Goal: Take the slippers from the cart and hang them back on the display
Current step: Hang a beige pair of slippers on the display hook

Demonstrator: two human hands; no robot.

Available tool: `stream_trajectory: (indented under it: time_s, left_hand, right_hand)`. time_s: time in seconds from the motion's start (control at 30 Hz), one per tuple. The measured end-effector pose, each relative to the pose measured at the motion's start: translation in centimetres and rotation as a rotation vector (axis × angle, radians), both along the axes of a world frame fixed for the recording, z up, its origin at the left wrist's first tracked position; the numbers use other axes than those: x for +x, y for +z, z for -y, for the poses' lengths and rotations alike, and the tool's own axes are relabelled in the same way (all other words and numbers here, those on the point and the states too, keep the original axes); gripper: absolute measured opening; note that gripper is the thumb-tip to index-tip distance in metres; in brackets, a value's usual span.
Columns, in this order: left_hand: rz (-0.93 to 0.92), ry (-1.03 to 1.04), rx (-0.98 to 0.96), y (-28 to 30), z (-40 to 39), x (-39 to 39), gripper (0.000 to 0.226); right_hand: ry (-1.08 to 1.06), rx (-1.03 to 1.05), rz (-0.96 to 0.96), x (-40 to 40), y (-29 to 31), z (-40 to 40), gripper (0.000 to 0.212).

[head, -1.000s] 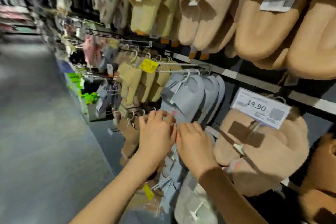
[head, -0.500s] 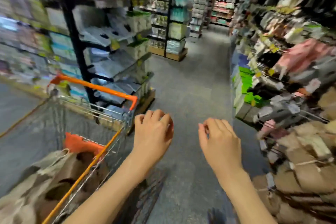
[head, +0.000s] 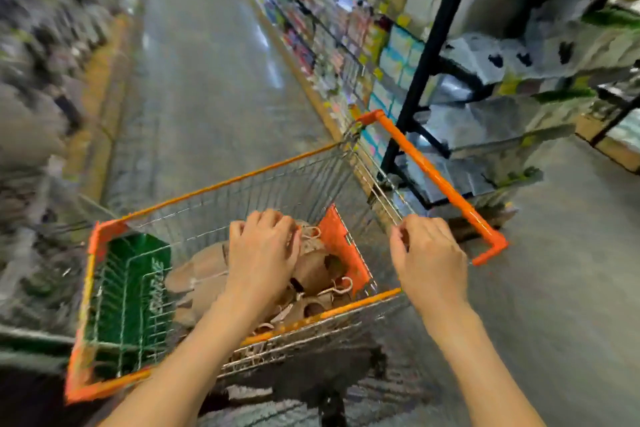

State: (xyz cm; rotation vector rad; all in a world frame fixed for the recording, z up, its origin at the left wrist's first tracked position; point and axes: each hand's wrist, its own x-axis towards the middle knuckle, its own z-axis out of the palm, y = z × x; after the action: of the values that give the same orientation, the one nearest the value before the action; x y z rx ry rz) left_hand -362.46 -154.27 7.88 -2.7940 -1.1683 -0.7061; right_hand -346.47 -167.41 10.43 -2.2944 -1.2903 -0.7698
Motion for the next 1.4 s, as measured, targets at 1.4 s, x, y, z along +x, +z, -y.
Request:
stream_trajectory:
  time_s: [1.4]
  left_hand:
    - [-0.148, 0.714, -0.868, -25.0, -18.8, -8.4, 0.048]
  right_hand:
    - [0.375, -0.897, -0.525, -10.1, -27.0, -31.2, 0.022]
